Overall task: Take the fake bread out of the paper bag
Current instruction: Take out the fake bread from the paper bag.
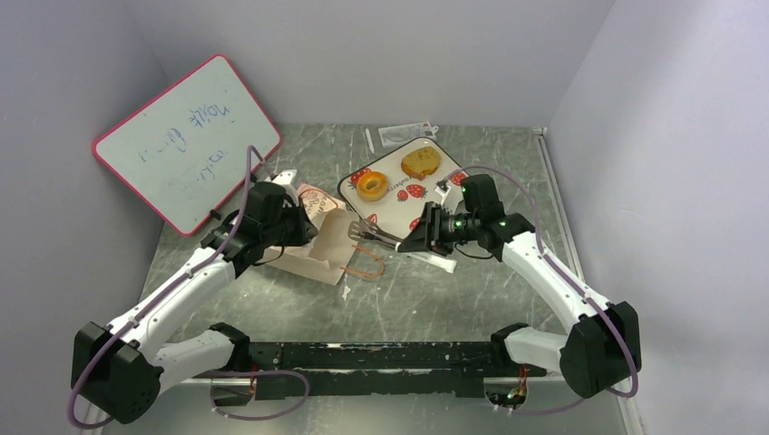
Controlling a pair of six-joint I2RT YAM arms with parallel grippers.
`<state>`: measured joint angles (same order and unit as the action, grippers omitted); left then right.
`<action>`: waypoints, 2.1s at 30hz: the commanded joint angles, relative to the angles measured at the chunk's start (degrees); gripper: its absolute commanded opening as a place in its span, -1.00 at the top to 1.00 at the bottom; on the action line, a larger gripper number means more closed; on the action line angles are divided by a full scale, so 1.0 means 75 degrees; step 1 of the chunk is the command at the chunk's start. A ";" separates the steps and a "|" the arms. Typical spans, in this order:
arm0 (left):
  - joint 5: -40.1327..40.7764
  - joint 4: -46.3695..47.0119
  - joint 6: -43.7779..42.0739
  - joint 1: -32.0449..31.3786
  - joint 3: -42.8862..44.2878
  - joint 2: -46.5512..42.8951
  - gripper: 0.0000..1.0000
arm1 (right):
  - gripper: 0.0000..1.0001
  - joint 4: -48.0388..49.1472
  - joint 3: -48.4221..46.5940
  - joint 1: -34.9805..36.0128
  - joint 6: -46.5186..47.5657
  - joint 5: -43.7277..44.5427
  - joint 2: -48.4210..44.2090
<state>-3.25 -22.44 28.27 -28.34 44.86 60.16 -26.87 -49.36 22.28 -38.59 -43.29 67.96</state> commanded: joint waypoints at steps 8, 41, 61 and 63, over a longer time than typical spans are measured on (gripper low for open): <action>-0.0472 0.0660 -0.0075 -0.0032 0.0230 0.0114 0.86 | 0.18 0.0335 0.0505 0.0162 0.0024 -0.0217 -0.0043; -0.1312 0.0473 -0.0356 -0.0030 0.0398 0.0201 0.86 | 0.00 0.4522 -0.0602 0.1057 -0.1559 -0.0369 0.3840; -0.1554 0.0557 -0.0371 -0.0032 0.0267 0.0330 0.86 | -0.04 0.4741 -0.1580 0.1355 -0.1545 -0.0308 0.5170; -0.1577 0.0584 -0.0383 -0.0030 0.0253 0.0354 0.86 | -0.04 0.4752 -0.1698 0.1403 -0.1567 -0.0310 0.5320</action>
<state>-11.53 -19.90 25.47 -28.34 46.24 62.59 6.17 -59.37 31.94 -49.95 -44.62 106.04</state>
